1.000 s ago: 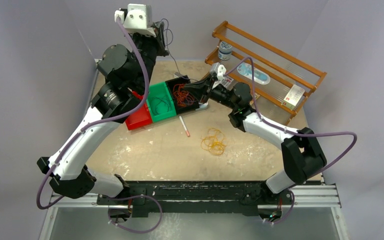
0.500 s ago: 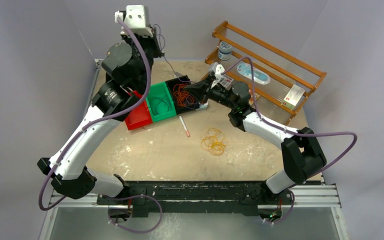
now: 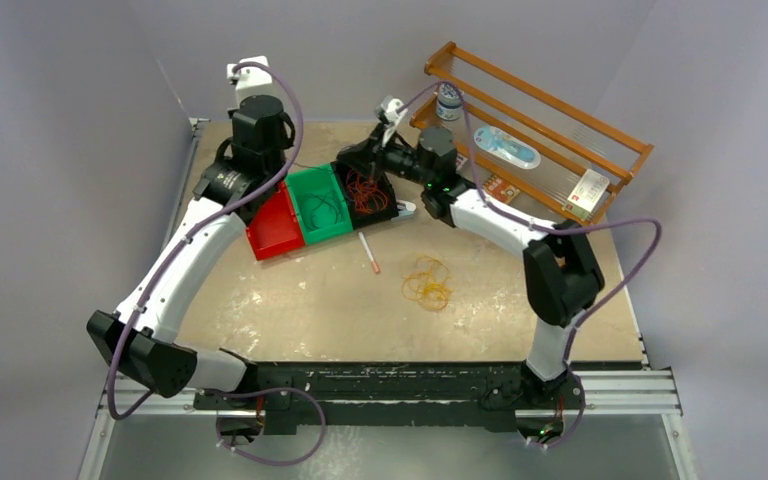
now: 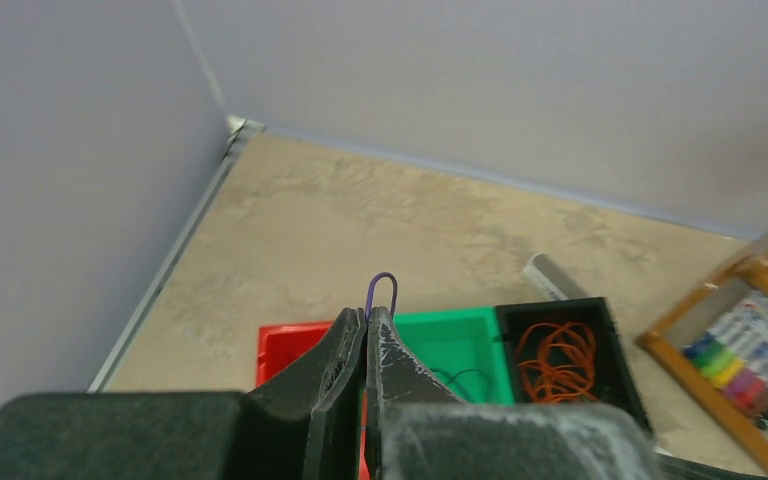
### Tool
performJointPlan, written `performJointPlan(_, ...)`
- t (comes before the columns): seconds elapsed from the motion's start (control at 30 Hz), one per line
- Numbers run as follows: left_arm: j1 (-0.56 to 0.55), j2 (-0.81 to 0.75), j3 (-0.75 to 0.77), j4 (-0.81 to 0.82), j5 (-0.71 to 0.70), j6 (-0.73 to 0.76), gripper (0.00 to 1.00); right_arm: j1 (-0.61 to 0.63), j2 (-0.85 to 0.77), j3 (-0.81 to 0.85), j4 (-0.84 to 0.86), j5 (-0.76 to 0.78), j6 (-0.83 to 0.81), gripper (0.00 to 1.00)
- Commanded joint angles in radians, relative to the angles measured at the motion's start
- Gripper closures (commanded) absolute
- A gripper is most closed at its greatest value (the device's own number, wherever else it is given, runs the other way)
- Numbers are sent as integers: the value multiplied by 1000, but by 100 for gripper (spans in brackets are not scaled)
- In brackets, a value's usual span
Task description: Untangle the cables
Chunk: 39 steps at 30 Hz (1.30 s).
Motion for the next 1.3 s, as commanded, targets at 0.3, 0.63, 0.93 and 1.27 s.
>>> performJointPlan(0.3,109,-126,-116,-52,-44,-87,100,85,387,538,-92,-41,47,100)
performJointPlan(0.63,109,-88,-187,-3,43,-114,100,86,648,785,-153,-42,-18,100)
performJointPlan(0.93,110,-14,-206,40,120,-147,100,84,646,750,-174,-5,-86,64)
performJointPlan(1.27,128,46,-181,68,94,-217,100,55,424,438,-117,39,-86,49)
